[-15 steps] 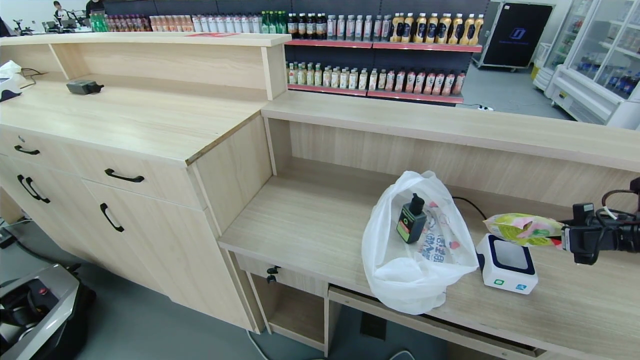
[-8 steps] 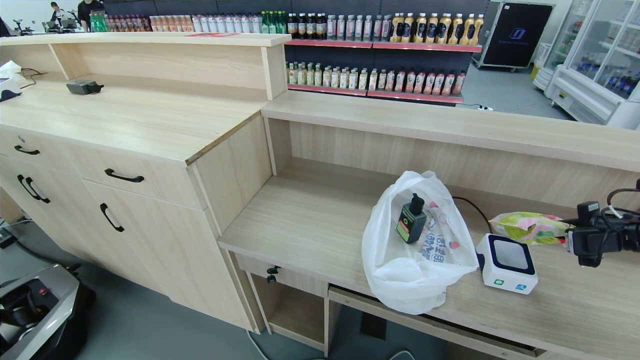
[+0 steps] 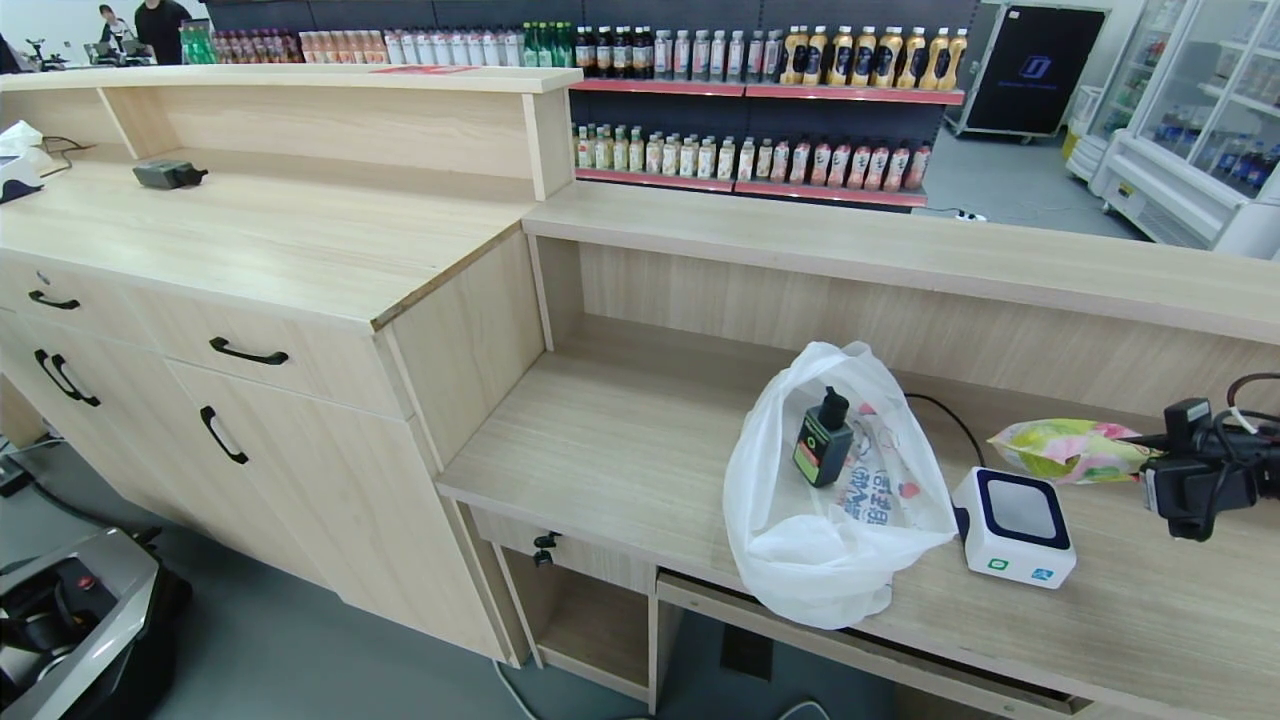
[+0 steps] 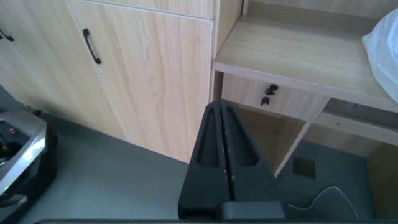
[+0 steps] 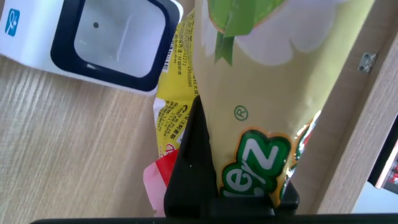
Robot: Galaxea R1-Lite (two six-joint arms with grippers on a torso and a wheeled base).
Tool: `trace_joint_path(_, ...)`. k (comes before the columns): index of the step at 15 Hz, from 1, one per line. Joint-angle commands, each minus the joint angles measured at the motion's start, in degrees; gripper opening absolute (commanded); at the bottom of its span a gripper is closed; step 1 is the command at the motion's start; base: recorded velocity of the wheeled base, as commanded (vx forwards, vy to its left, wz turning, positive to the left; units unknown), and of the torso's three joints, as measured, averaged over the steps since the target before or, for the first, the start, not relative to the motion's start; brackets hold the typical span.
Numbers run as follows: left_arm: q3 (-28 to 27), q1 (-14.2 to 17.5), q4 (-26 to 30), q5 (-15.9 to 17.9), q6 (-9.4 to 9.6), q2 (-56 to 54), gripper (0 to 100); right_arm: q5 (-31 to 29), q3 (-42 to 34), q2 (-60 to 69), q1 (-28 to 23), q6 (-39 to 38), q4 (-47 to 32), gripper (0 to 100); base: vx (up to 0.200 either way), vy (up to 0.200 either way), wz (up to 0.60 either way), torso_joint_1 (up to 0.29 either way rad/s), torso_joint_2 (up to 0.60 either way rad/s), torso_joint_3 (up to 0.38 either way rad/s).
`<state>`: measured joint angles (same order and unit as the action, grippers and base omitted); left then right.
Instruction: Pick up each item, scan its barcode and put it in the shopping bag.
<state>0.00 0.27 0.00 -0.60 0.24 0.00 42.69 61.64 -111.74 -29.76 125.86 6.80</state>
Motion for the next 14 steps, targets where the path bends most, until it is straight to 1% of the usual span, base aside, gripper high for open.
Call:
trace_joint_path(1, 0.0, 0.0, 0.0, -0.02, 0.02, 0.0, 0, -0.42, -0.46, 0.82, -0.57, 0.62, -0.21, 0, 0.0, 0.0, 0.0, 0.0, 0.0, 0.0)
trace_joint_path(11, 0.0, 0.0, 0.0, -0.02, 0.02, 0.0, 0, -0.33, -1.61, 2.14, -0.21, 0.71, -0.47, 0, 0.0, 0.0, 0.0, 0.0, 0.0, 0.0)
trace_joint_path(12, 0.0, 0.0, 0.0, -0.02, 0.02, 0.0, 0, -0.24, -2.22, 3.99, 0.14, -1.58, -1.27, 0, 0.0, 0.0, 0.0, 0.0, 0.0, 0.0)
trace_joint_path(13, 0.0, 0.0, 0.0, -0.02, 0.02, 0.0, 0, -0.24, -3.28, 8.91, 0.84, -7.99, -3.2, 0, 0.0, 0.0, 0.0, 0.0, 0.0, 0.0)
trace_joint_path(14, 0.0, 0.0, 0.0, -0.02, 0.02, 0.0, 0, -0.24, -4.33, 14.53, 1.1, -18.1, -4.34, 0, 0.0, 0.0, 0.0, 0.0, 0.0, 0.0)
